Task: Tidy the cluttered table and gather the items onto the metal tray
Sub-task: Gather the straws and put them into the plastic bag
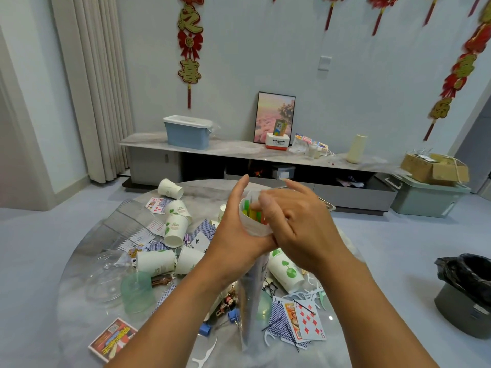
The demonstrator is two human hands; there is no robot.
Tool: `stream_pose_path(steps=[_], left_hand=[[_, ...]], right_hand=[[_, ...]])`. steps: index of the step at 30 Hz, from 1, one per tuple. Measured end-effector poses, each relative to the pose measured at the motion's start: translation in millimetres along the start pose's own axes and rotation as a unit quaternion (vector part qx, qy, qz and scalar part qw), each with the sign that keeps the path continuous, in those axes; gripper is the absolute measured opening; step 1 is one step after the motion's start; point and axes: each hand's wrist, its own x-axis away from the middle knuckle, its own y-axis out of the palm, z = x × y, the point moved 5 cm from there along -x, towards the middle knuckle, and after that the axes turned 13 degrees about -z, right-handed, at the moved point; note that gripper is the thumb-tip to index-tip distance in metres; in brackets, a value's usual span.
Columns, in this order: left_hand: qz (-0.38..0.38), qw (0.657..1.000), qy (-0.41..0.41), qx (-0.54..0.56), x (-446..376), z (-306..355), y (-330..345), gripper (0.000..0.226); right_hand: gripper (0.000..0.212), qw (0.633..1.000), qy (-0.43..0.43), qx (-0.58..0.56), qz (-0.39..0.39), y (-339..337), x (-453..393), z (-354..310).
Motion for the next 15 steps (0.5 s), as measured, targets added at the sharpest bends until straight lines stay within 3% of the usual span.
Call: stream_pose_path(steps=[2,6,10,15], left_hand=[[-0.002,1.0,0.002,-0.001,-0.1,0.2,-0.4,0.116],[0.009,1.0,0.007,-0.013,-0.3,4.1,-1.4,0.117],[0.0,1.0,-0.011,-0.026,1.7,0.8,0.7,0.116],[-0.006,1.0,-0.003,-0.028,0.0,4.2,1.7,0.118]], right_hand=[[0.062,0.999,0.003,0.024,-0.032,4.1,-1.0,-0.7],[0.056,1.0,0.0,0.012,0.019,-4.5,-0.6,-1.2],[0.06,0.994,0.034,-0.001,-0.105,11.4,-2.9,2.6],[0.061,0.998,0.026,-0.031,-0.046,1.0,-2.3,3.5]])
